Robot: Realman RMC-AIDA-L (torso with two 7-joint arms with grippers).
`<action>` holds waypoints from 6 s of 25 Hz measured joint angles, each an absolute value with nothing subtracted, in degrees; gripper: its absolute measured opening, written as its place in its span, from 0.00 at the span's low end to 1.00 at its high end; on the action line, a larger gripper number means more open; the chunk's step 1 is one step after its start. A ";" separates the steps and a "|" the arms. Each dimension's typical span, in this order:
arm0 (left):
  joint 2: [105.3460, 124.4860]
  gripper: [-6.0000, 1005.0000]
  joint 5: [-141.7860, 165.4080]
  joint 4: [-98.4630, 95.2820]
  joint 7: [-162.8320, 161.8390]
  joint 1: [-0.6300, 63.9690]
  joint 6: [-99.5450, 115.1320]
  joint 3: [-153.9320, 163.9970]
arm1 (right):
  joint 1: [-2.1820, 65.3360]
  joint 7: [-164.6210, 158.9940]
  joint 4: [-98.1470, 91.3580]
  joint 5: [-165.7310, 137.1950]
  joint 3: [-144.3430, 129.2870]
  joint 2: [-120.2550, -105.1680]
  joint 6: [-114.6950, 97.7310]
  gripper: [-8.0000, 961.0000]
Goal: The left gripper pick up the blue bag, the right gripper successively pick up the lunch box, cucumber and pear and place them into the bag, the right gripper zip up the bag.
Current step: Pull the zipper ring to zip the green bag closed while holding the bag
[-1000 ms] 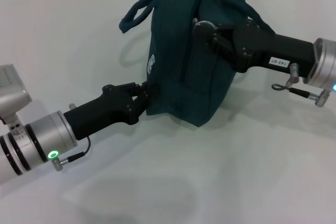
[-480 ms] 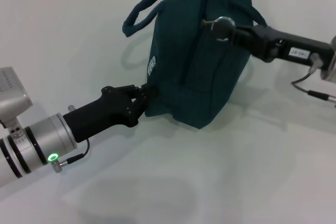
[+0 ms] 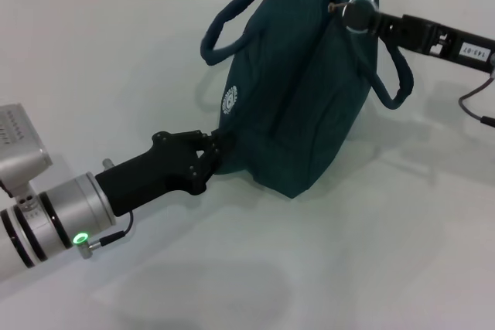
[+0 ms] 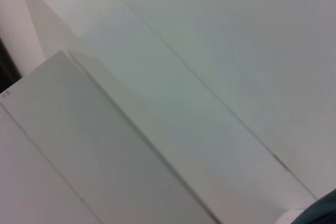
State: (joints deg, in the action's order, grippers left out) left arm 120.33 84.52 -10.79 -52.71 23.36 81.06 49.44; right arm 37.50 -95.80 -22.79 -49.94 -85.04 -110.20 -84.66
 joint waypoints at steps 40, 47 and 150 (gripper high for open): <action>119.76 0.74 84.29 -25.60 -78.24 24.59 89.42 55.20 | 35.86 -90.20 -22.24 -54.58 -81.65 -111.54 -82.12 0.01; 119.95 0.76 83.86 -26.70 -80.93 26.36 88.71 56.40 | 35.68 -89.52 -22.24 -54.58 -81.42 -111.56 -82.09 0.01; 119.62 0.80 97.33 -49.51 -139.74 30.51 78.55 69.80 | 36.65 -86.48 -22.65 -61.18 -76.77 -112.67 -83.51 0.01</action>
State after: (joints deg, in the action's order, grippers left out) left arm 119.62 97.33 -49.51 -139.74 30.51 78.55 69.80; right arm 36.65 -86.48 -22.65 -61.19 -76.77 -112.67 -83.51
